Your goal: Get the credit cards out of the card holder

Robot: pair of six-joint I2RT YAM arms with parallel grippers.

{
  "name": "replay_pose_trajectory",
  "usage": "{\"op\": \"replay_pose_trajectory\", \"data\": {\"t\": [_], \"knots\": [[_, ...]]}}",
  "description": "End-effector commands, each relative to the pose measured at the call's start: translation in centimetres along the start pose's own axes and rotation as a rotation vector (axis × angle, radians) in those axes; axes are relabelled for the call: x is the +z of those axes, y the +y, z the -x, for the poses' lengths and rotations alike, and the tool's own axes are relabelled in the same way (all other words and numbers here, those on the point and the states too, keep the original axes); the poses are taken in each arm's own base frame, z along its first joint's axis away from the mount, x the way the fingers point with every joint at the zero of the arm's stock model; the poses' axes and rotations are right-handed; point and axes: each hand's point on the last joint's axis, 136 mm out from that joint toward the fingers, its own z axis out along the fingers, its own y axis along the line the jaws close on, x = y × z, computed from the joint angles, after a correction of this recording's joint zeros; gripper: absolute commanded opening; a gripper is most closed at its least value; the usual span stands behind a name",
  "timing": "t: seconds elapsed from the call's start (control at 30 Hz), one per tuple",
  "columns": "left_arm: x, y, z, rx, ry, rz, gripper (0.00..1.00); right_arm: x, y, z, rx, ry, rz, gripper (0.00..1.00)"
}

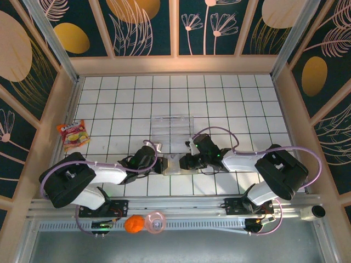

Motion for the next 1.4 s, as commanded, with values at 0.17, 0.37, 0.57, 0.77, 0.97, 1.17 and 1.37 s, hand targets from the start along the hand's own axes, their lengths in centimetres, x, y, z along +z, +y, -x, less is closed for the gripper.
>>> {"op": "replay_pose_trajectory", "data": {"t": [0.17,0.37,0.57,0.77,0.97,1.17,1.37], "knots": [[-0.1,0.7,-1.2,-0.016,0.042,0.012,0.12,0.5,-0.9,-0.4,0.019,0.011,-0.008,0.19],[-0.1,0.8,-1.4,-0.016,0.045,0.014,0.12,0.8,-1.0,-0.5,0.022,0.018,-0.003,0.15],[-0.2,1.0,-1.4,-0.022,0.039,0.021,0.08,0.3,-1.2,-0.5,0.027,0.003,-0.022,0.05],[-0.2,1.5,-1.7,-0.027,0.04,0.033,0.0,-0.5,-2.1,-0.9,0.051,-0.02,-0.054,0.01],[-0.1,1.6,-1.8,-0.031,0.047,0.031,0.0,-1.1,-3.1,-1.4,0.073,-0.028,-0.077,0.0],[-0.4,1.5,-1.6,-0.026,0.037,0.035,0.0,-1.7,-3.7,-1.5,0.081,-0.036,-0.099,0.0],[-0.7,1.5,-1.3,-0.022,0.027,0.04,0.0,-2.1,-3.6,-1.2,0.073,-0.047,-0.111,0.0]]}}
